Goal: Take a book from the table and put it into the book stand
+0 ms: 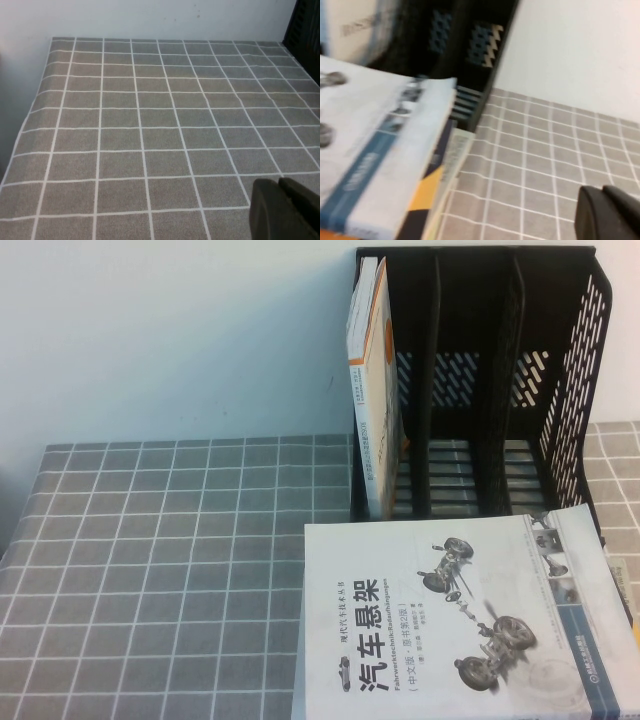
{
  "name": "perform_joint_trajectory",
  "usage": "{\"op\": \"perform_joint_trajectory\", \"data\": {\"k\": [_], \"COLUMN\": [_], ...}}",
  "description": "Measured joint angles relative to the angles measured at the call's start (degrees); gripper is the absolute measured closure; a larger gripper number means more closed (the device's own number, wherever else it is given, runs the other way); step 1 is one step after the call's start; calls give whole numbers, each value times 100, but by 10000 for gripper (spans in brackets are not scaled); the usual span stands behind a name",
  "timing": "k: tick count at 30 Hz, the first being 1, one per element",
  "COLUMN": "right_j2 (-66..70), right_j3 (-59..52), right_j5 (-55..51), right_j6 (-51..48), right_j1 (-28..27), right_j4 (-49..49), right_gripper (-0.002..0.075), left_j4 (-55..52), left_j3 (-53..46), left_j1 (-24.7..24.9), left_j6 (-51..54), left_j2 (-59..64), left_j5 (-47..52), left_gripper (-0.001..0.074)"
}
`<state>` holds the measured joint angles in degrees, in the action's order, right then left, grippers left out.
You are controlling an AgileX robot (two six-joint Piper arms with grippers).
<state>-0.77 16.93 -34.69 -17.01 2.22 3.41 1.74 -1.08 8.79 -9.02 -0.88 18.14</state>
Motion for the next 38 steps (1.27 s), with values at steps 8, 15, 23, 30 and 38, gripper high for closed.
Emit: {"op": "perform_joint_trajectory", "data": {"k": [8, 15, 23, 30, 38], "right_j2": [0, 0, 0, 0, 0], "right_j3": [-1515, -1843, -1822, -1822, -1822], "right_j5": [1844, 1618, 1534, 1541, 1541], "right_j6": [1701, 1857, 1227, 1139, 1139], "right_j1": [-9, -9, -9, -9, -9], "right_j4": [-1109, -967, -946, -946, -946], "right_gripper": [729, 729, 729, 729, 729], "left_j4": [0, 0, 0, 0, 0], "left_j3": [3, 3, 13, 13, 13], "left_j1": [0, 0, 0, 0, 0], "left_j6": [0, 0, 0, 0, 0], "left_j2": [0, 0, 0, 0, 0], "left_j5": [12, 24, 24, 35, 35], "left_gripper": [737, 737, 737, 737, 737]}}
